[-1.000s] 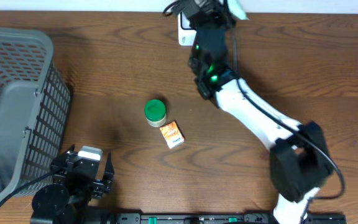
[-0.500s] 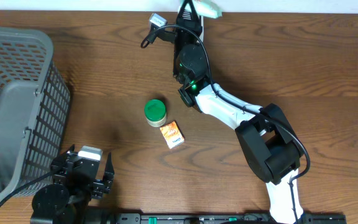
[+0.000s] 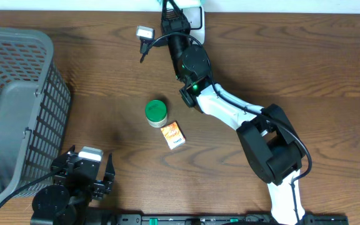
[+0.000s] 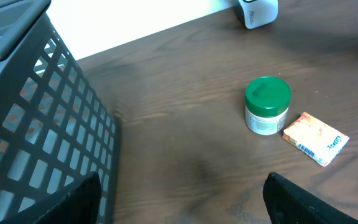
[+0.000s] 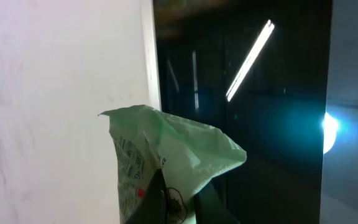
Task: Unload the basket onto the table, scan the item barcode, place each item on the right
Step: 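Hold the wipes packet in front of the scanner window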
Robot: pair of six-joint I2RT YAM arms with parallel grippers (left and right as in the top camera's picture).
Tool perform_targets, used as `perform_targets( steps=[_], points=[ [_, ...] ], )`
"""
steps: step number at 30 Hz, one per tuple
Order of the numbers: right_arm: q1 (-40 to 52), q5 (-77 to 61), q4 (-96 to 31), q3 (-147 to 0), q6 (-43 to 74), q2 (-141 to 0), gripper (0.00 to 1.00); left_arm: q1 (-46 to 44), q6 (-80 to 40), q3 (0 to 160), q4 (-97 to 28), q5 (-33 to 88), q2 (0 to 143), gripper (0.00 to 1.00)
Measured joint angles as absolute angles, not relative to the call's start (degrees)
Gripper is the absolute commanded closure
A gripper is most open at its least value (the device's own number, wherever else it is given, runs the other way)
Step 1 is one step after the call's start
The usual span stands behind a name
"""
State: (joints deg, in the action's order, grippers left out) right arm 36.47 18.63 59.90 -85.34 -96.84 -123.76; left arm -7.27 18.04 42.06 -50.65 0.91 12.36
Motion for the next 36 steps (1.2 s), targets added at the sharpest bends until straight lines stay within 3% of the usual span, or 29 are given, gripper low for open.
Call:
perform_targets(
  steps=[12,17,24,36],
  points=[
    [30.09,8.86,71.33,-85.82,-102.67,-136.57,0.99,-7.27,18.04,42.06,-50.65,0.91,12.36,0.16],
    [29.91,7.11,76.29,-92.44,-101.91,-143.35,0.99,-7.27,18.04,42.06,-50.68,0.91,12.36,0.16],
    [29.89,6.79,72.82,-103.2,-97.97,-149.53,0.98,-7.27,18.04,42.06,-50.65,0.91,12.36,0.16],
    [29.36,6.11,63.66,-103.96,-93.49,-151.87,0.98,-7.27,18.04,42.06,-50.65,0.91,12.36,0.16]
  ],
)
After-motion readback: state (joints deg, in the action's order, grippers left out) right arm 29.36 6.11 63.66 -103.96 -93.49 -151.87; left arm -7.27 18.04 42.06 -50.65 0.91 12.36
